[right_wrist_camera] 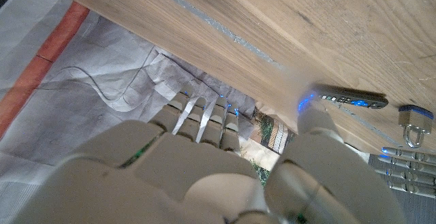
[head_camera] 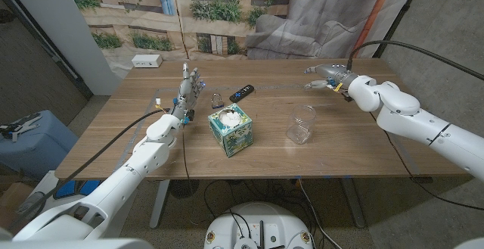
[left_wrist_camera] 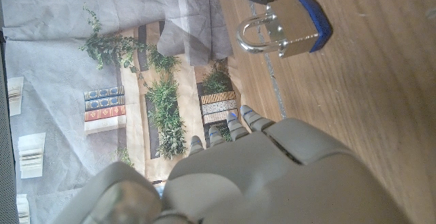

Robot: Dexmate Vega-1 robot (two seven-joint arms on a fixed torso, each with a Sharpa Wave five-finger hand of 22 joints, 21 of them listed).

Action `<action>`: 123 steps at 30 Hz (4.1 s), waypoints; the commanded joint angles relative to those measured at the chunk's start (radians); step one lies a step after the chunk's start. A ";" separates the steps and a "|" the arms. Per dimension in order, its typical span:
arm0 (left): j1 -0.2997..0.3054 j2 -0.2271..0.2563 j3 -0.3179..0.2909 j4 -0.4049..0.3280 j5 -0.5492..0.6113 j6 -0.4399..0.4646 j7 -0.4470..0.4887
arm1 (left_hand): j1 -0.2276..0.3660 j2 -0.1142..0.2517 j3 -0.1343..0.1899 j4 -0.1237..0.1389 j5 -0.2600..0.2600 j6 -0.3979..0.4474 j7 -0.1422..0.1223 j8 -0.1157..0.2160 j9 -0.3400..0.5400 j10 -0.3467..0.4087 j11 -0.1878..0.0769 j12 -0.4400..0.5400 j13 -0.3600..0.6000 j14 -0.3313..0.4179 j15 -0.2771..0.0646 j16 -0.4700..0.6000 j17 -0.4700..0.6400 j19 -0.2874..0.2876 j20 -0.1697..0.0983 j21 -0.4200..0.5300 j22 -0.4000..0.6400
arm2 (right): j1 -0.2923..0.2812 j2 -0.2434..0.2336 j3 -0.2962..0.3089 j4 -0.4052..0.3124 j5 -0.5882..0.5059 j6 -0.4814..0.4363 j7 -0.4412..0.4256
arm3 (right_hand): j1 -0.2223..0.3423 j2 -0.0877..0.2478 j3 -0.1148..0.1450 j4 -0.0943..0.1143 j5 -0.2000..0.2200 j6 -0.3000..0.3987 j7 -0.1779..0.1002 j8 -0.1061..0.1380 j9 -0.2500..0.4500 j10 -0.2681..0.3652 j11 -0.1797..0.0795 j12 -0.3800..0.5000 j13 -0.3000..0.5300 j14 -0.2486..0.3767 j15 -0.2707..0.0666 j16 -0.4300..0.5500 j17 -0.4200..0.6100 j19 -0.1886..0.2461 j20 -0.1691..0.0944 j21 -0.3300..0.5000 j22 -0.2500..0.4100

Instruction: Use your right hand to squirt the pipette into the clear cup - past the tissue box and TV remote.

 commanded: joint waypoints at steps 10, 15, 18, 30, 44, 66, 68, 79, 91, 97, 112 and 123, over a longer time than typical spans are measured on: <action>0.000 0.000 0.000 0.000 0.000 0.000 0.000 | 0.002 0.040 -0.006 -0.001 0.003 -0.001 -0.006 0.006 0.002 -0.002 -0.005 0.004 0.006 -0.009 -0.114 0.006 0.006 -0.011 -0.090 0.005 0.002 | 0.058 0.031 -0.051 0.004 -0.123 -0.094 0.225 | 0.095 -0.026 0.026 -0.008 0.017 0.047 0.006 0.022 0.009 0.030 0.004 0.006 0.005 0.031 0.010 0.010 -0.003 0.010 0.017 0.006 0.002; 0.000 0.000 0.000 -0.001 0.000 0.001 0.000 | 0.002 0.040 -0.006 -0.001 0.003 -0.002 -0.006 0.006 0.002 -0.001 -0.004 0.005 0.006 -0.008 -0.115 0.006 0.006 -0.011 -0.090 0.005 0.002 | 0.068 0.040 -0.064 0.012 -0.137 -0.115 0.249 | 0.155 -0.049 0.039 -0.009 0.024 0.069 -0.001 0.033 0.011 0.053 0.000 0.007 0.008 0.054 0.006 0.015 -0.005 0.027 0.025 0.009 0.002; 0.000 0.000 0.000 -0.001 0.000 0.001 0.000 | 0.002 0.040 -0.006 -0.001 0.003 -0.002 -0.006 0.006 0.002 -0.002 -0.004 0.004 0.006 -0.009 -0.115 0.006 0.006 -0.011 -0.090 0.005 0.002 | 0.069 0.047 -0.064 0.020 -0.132 -0.126 0.252 | 0.182 -0.063 0.043 -0.008 0.023 0.076 -0.009 0.037 0.012 0.063 0.001 0.008 0.009 0.067 0.017 0.018 -0.006 0.037 0.029 0.011 0.003; 0.000 0.001 -0.001 -0.001 -0.001 0.001 0.000 | 0.002 0.040 -0.005 0.000 0.004 -0.002 -0.006 0.006 0.002 -0.002 -0.003 0.004 0.006 -0.008 -0.116 0.006 0.006 -0.012 -0.090 0.005 0.002 | 0.096 0.072 -0.106 0.083 -0.148 -0.113 0.251 | 0.263 -0.089 0.054 -0.005 0.017 0.104 -0.017 0.052 0.014 0.114 -0.006 0.015 0.012 0.096 0.007 0.024 -0.007 0.056 0.021 0.011 0.003; 0.000 0.000 0.000 -0.001 0.000 0.001 0.000 | 0.002 0.040 -0.006 0.000 0.004 -0.001 -0.006 0.006 0.002 -0.001 -0.004 0.005 0.006 -0.007 -0.116 0.006 0.006 -0.011 -0.090 0.005 0.002 | 0.092 0.083 -0.130 0.133 -0.147 -0.055 0.202 | 0.313 -0.098 0.058 0.001 0.010 0.129 -0.052 0.064 0.015 0.143 -0.014 0.015 0.014 0.115 -0.025 0.028 -0.005 0.061 0.015 0.008 0.003; 0.000 0.000 0.000 -0.001 0.000 0.001 0.000 | 0.002 0.040 -0.006 0.000 0.004 -0.001 -0.006 0.006 0.002 -0.002 -0.003 0.004 0.006 -0.008 -0.116 0.006 0.006 -0.012 -0.090 0.005 0.002 | 0.093 0.108 -0.158 0.191 -0.178 -0.029 0.154 | 0.352 -0.087 0.061 0.010 0.006 0.161 -0.088 0.074 0.014 0.196 -0.025 0.021 0.016 0.134 -0.041 0.033 -0.003 0.073 0.000 0.008 0.003; 0.000 0.000 0.000 -0.001 0.000 0.001 0.000 | 0.002 0.040 -0.006 0.000 0.004 -0.001 -0.006 0.006 0.002 -0.002 -0.005 0.004 0.006 -0.009 -0.115 0.006 0.006 -0.012 -0.091 0.005 0.002 | 0.093 0.109 -0.162 0.193 -0.182 -0.029 0.153 | 0.354 -0.084 0.062 0.011 0.006 0.161 -0.089 0.074 0.014 0.201 -0.026 0.021 0.016 0.138 -0.041 0.034 -0.003 0.073 0.000 0.008 0.003; 0.000 0.000 0.000 -0.001 0.000 0.001 0.000 | 0.002 0.040 -0.006 0.000 0.004 -0.002 -0.006 0.006 0.002 -0.002 -0.003 0.004 0.006 -0.008 -0.116 0.006 0.006 -0.012 -0.090 0.005 0.002 | 0.093 0.118 -0.175 0.206 -0.202 -0.035 0.144 | 0.369 -0.067 0.062 0.017 0.006 0.195 -0.114 0.084 0.013 0.231 -0.050 0.023 0.016 0.148 -0.051 0.038 -0.001 0.076 -0.007 0.006 0.003; 0.000 0.001 0.000 -0.002 0.000 0.001 0.001 | 0.002 0.040 -0.006 0.000 0.004 -0.002 -0.006 0.006 0.002 -0.003 -0.004 0.004 0.006 -0.008 -0.116 0.006 0.006 -0.012 -0.090 0.005 0.002 | 0.105 0.125 -0.184 0.226 -0.206 -0.032 0.155 | 0.374 -0.047 0.051 0.025 0.005 0.253 -0.144 0.101 0.011 0.302 -0.087 0.031 0.016 0.183 -0.078 0.053 0.003 0.084 -0.014 0.007 0.003; 0.000 0.000 0.000 -0.001 0.000 0.001 0.000 | 0.002 0.040 -0.006 0.000 0.004 -0.002 -0.006 0.006 0.002 -0.002 -0.005 0.004 0.006 -0.009 -0.115 0.006 0.006 -0.012 -0.090 0.005 0.002 | 0.109 0.128 -0.185 0.235 -0.198 -0.029 0.156 | 0.356 -0.004 0.041 0.043 0.004 0.296 -0.162 0.112 0.011 0.340 -0.109 0.030 0.016 0.200 -0.095 0.064 0.009 0.091 -0.024 0.007 0.003; 0.000 0.000 0.000 -0.001 0.000 0.001 0.000 | 0.002 0.040 -0.006 0.000 0.003 -0.001 -0.006 0.006 0.002 -0.001 -0.004 0.005 0.006 -0.008 -0.116 0.006 0.006 -0.011 -0.090 0.005 0.002 | 0.117 0.138 -0.194 0.257 -0.200 -0.025 0.139 | 0.352 0.037 0.015 0.034 0.006 0.379 -0.187 0.138 0.016 0.434 -0.126 0.032 0.016 0.231 -0.120 0.084 0.013 0.099 -0.036 0.006 0.003; 0.000 0.000 0.000 -0.001 0.000 0.001 0.000 | 0.002 0.040 -0.006 0.000 0.003 -0.001 -0.006 0.006 0.002 -0.001 -0.005 0.005 0.006 -0.008 -0.115 0.006 0.006 -0.011 -0.091 0.005 0.002 | 0.112 0.143 -0.195 0.266 -0.202 -0.030 0.107 | 0.358 0.049 -0.007 0.025 0.005 0.438 -0.188 0.159 0.022 0.505 -0.128 0.031 0.016 0.267 -0.143 0.104 0.015 0.110 -0.040 0.007 0.002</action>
